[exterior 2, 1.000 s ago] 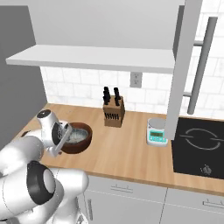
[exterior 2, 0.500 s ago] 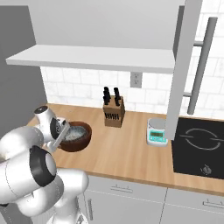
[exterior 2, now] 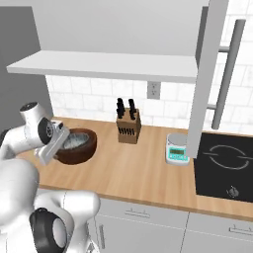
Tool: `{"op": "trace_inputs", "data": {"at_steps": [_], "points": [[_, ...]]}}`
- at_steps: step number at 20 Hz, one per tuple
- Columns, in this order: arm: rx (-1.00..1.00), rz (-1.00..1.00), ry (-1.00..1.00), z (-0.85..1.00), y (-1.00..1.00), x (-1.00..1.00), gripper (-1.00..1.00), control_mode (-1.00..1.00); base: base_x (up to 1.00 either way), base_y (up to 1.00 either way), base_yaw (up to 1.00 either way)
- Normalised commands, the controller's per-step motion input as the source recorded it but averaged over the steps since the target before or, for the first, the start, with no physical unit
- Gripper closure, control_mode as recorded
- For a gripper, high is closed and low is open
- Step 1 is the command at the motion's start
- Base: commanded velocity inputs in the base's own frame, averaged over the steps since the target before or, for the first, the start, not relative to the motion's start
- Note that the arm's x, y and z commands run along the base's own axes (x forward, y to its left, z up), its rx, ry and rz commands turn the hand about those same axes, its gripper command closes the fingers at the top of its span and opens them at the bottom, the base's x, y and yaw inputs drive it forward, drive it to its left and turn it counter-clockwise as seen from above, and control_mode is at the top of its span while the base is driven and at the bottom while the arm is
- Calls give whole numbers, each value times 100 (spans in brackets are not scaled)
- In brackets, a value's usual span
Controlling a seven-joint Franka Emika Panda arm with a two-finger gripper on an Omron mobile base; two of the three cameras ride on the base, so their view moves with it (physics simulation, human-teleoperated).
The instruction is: Pick up the bowls on the counter and stack them on top of one another in the open cabinet. Place the smaller bowl on top of the larger bowl.
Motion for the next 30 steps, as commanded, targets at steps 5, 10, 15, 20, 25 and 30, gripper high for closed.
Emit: {"op": "trace_inputs", "data": {"at_steps": [5,10,15,20,25,30], "points": [[-11,0,-4,100,0,-75,100,-100,0,0,0],[-15,0,-11,100,0,-67,100,-100,0,0,0],[-12,0,-16,100,0,-54,100,-100,0,0,0],[-8,2,-23,100,-11,-36,100,-100,0,0,0],[-2,7,-25,100,-33,-10,100,-100,0,0,0],[0,10,-18,100,-32,23,100,-100,0,0,0]]}}
